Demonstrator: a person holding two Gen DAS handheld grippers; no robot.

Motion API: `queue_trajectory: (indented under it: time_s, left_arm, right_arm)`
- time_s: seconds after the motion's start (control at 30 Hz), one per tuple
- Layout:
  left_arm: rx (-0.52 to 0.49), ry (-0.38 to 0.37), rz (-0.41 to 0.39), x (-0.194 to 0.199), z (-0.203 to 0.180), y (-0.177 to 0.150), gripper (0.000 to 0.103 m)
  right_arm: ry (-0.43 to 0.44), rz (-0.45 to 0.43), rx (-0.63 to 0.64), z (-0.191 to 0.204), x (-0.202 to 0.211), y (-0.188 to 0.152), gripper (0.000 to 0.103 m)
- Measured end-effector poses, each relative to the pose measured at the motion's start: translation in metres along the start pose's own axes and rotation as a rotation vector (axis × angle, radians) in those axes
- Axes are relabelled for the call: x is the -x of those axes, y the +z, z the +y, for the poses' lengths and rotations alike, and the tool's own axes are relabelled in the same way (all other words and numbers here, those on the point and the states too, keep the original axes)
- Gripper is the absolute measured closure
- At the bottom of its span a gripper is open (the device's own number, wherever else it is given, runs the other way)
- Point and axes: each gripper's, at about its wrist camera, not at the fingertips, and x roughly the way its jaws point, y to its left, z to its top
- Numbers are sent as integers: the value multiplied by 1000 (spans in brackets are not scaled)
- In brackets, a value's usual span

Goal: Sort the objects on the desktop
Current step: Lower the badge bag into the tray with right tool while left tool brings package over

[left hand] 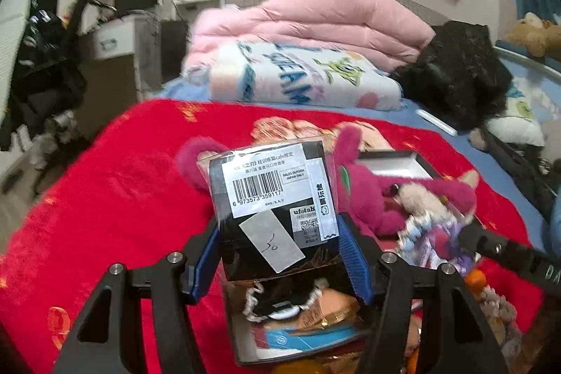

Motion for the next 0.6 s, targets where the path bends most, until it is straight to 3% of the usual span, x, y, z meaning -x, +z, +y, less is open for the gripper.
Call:
queue_trajectory:
  time_s: [0.23, 0.5, 0.6]
  left_arm:
    - [-95, -51, 75, -16, -23, -12, 39]
    - [-71, -41, 73, -15, -21, -19, 39]
    - [-82, -33, 76, -20, -24, -19, 39]
  right_arm:
    - [52, 17, 10, 15, -11, -8, 97]
    - [-36, -116, 57, 29, -4, -11, 97]
    - [14, -128, 47, 24, -3, -8, 97]
